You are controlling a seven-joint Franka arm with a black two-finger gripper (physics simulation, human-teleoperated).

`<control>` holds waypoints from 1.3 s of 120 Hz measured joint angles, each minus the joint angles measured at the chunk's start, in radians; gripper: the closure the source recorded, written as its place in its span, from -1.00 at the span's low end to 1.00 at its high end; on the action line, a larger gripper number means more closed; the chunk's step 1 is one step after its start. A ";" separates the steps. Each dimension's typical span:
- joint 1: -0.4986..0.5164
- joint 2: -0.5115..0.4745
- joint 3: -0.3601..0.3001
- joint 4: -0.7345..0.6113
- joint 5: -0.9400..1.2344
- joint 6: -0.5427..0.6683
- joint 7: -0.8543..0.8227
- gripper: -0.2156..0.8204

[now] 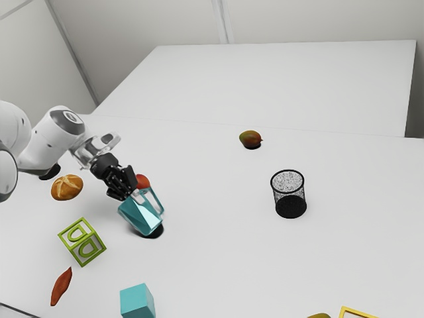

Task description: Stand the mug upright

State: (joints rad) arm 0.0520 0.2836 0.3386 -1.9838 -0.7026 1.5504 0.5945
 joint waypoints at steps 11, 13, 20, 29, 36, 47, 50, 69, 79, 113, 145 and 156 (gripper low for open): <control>0.000 -0.007 -0.004 0.001 0.001 -0.004 -0.010 0.85; 0.000 -0.011 -0.005 0.001 0.002 -0.004 -0.012 0.85; 0.000 -0.022 -0.006 0.001 0.005 -0.007 -0.020 0.87; 0.000 -0.032 -0.007 0.001 0.009 -0.011 -0.029 0.87; -0.003 -0.057 -0.011 0.001 0.019 -0.011 -0.037 0.87; -0.056 -0.143 -0.024 -0.007 0.098 0.023 -0.050 0.88; -0.076 -0.166 -0.025 -0.017 0.125 0.038 -0.053 0.88; -0.192 -0.284 -0.031 -0.099 0.316 0.171 -0.072 0.89; -0.233 -0.299 -0.050 -0.114 0.431 0.250 -0.080 0.90; -0.332 -0.273 -0.123 -0.118 0.660 0.458 -0.103 0.93; -0.358 -0.233 -0.131 -0.117 0.736 0.574 -0.120 0.93; -0.282 -0.217 -0.141 -0.117 0.763 0.613 -0.126 0.93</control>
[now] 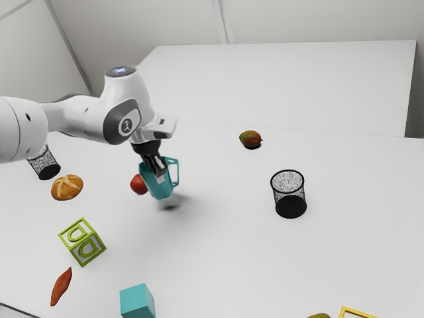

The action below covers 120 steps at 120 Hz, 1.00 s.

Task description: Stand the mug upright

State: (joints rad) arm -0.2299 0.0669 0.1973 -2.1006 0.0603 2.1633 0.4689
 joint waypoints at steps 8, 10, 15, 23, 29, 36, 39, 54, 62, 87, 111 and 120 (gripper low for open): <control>0.036 0.011 -0.018 -0.001 0.020 0.022 -0.004 0.93; 0.036 0.014 -0.021 -0.001 0.027 0.028 -0.004 0.93; 0.025 0.022 -0.026 -0.001 0.042 0.042 -0.007 0.93; -0.002 0.032 -0.030 -0.001 0.062 0.062 -0.010 0.93; -0.011 0.039 -0.030 -0.001 0.072 0.074 -0.012 0.93; -0.010 0.047 -0.031 0.000 0.079 0.085 -0.014 0.93; -0.008 0.048 -0.031 0.000 0.081 0.089 -0.015 0.93; -0.005 0.063 -0.031 0.003 0.087 0.103 -0.020 0.93; -0.005 0.068 -0.031 0.003 0.086 0.107 -0.022 0.91; -0.003 0.057 -0.031 0.006 0.067 0.106 -0.019 0.29; 0.004 -0.038 -0.055 0.015 0.050 0.058 -0.019 -0.24; -0.001 -0.049 -0.060 0.053 0.017 0.023 -0.022 -0.34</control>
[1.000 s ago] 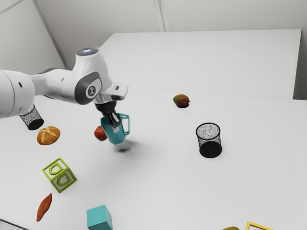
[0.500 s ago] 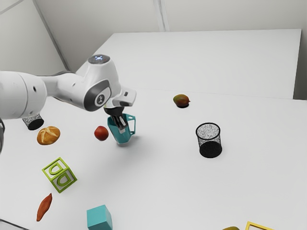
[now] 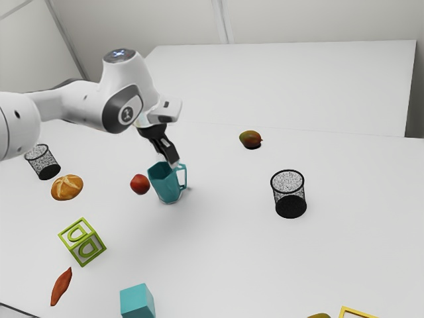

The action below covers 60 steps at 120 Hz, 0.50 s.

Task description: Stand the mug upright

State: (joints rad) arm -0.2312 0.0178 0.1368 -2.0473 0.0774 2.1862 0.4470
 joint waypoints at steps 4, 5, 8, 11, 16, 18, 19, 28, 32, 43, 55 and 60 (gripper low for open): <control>-0.013 0.012 0.010 0.054 -0.029 -0.027 -0.001 -0.38; -0.018 0.017 0.015 0.073 -0.035 -0.035 -0.001 -0.39; -0.032 0.032 0.029 0.131 -0.052 -0.063 -0.002 -0.41; -0.037 0.044 0.039 0.188 -0.066 -0.093 -0.003 -0.43; -0.030 0.055 0.048 0.269 -0.084 -0.147 -0.006 -0.46; -0.022 0.057 0.050 0.301 -0.090 -0.170 -0.008 -0.46; -0.017 0.058 0.050 0.315 -0.092 -0.182 -0.009 -0.47; 0.051 0.050 0.024 0.397 -0.108 -0.278 -0.016 -0.50; 0.092 0.042 -0.005 0.421 -0.110 -0.316 -0.019 -0.52; 0.129 0.043 -0.028 0.507 -0.111 -0.407 -0.026 -0.54; 0.120 0.100 -0.031 0.637 -0.109 -0.503 -0.032 -0.56; 0.113 0.110 -0.032 0.658 -0.105 -0.535 -0.034 -0.56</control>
State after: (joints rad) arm -0.1179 0.1282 0.1047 -1.3890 -0.0275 1.6516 0.4130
